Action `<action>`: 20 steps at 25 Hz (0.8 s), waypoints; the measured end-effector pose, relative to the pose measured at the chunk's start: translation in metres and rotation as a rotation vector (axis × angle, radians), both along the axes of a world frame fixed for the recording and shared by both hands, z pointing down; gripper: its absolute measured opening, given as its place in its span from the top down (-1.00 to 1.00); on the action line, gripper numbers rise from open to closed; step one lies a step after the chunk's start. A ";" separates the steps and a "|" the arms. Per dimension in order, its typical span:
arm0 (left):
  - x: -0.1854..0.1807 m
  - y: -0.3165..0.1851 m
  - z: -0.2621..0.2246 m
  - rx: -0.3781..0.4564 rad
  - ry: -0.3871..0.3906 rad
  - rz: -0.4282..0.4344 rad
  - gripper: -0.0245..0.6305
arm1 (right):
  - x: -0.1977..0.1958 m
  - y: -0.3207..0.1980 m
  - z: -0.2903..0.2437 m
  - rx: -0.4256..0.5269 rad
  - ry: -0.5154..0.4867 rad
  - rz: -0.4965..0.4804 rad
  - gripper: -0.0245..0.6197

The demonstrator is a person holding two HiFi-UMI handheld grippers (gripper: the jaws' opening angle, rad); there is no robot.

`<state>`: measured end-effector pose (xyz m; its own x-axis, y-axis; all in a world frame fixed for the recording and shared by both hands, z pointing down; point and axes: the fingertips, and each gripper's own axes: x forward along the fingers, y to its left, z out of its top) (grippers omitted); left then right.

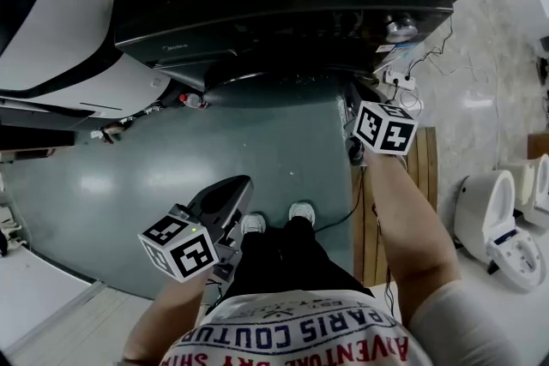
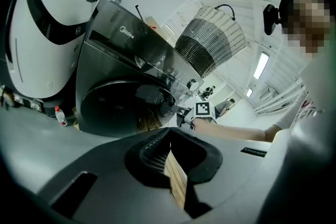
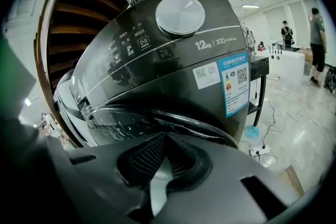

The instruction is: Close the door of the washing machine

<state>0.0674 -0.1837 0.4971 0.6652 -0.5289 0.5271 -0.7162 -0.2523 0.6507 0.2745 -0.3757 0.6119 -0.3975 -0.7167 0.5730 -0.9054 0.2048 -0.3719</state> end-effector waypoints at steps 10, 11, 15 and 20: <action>-0.003 -0.012 0.006 -0.015 0.003 -0.023 0.85 | 0.000 -0.009 0.002 0.042 0.042 0.025 0.86; -0.004 -0.013 0.006 -0.012 -0.001 -0.025 0.85 | -0.001 -0.010 0.002 0.046 0.051 0.014 0.86; -0.008 -0.012 0.006 -0.011 0.003 -0.043 0.85 | -0.001 -0.009 0.003 0.036 0.067 -0.031 0.86; 0.001 -0.008 0.006 -0.015 -0.012 -0.020 0.85 | -0.002 -0.009 0.002 0.022 0.067 -0.067 0.86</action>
<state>0.0686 -0.1912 0.5026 0.6480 -0.5340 0.5430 -0.7288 -0.2280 0.6456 0.2728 -0.3845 0.6138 -0.4067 -0.7024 0.5841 -0.9119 0.2736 -0.3060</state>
